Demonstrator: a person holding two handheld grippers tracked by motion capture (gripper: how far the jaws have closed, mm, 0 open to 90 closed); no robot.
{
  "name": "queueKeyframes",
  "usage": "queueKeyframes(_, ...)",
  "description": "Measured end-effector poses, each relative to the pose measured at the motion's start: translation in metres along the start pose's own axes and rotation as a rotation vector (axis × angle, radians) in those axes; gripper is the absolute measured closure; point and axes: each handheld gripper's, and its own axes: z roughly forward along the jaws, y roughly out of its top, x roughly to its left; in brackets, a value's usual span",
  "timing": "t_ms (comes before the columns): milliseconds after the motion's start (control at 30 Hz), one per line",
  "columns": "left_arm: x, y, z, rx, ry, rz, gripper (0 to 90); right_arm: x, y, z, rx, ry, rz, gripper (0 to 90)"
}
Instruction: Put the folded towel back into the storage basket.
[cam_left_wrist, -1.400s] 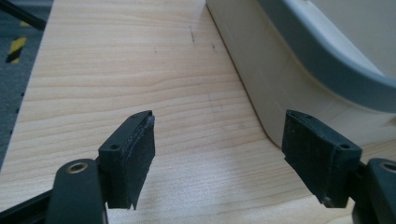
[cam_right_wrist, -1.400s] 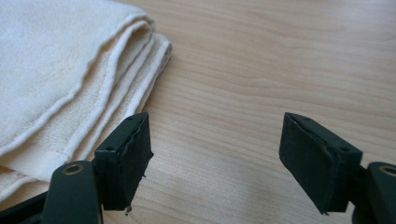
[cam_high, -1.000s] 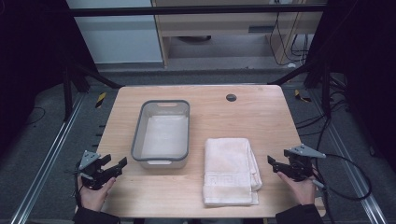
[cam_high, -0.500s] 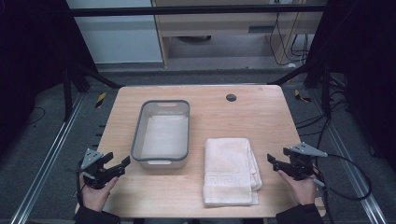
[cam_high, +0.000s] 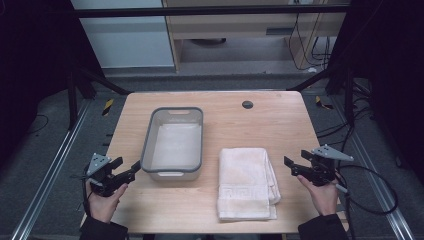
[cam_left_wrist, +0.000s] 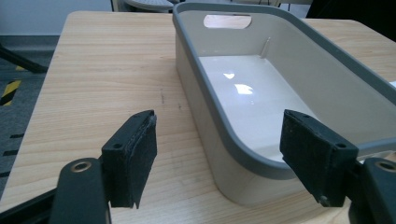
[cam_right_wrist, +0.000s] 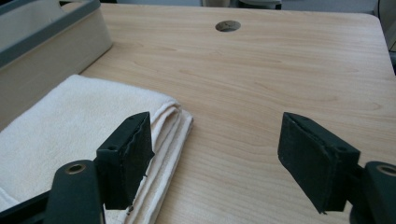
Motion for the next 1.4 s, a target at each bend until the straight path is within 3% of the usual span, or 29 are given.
queueKeyframes(267,-0.015,0.008,0.005,-0.025,-0.029,0.011,27.5,0.001,0.009,-0.001,-0.032,0.013,0.01,26.0)
queueKeyframes(633,-0.041,0.015,0.011,-0.042,-0.071,0.048,28.2,0.003,0.017,0.002,-0.033,0.026,0.007,24.9)
queueKeyframes(900,-0.055,0.016,0.017,-0.027,-0.098,0.072,28.6,0.007,0.023,0.005,-0.026,0.033,-0.016,25.2)
queueKeyframes(1100,-0.066,0.017,0.02,-0.016,-0.118,0.09,29.4,0.009,0.027,0.007,-0.036,0.041,-0.001,25.4)
queueKeyframes(1400,-0.081,0.018,0.026,-0.004,-0.148,0.108,29.7,0.012,0.033,0.012,-0.024,0.04,-0.015,25.5)
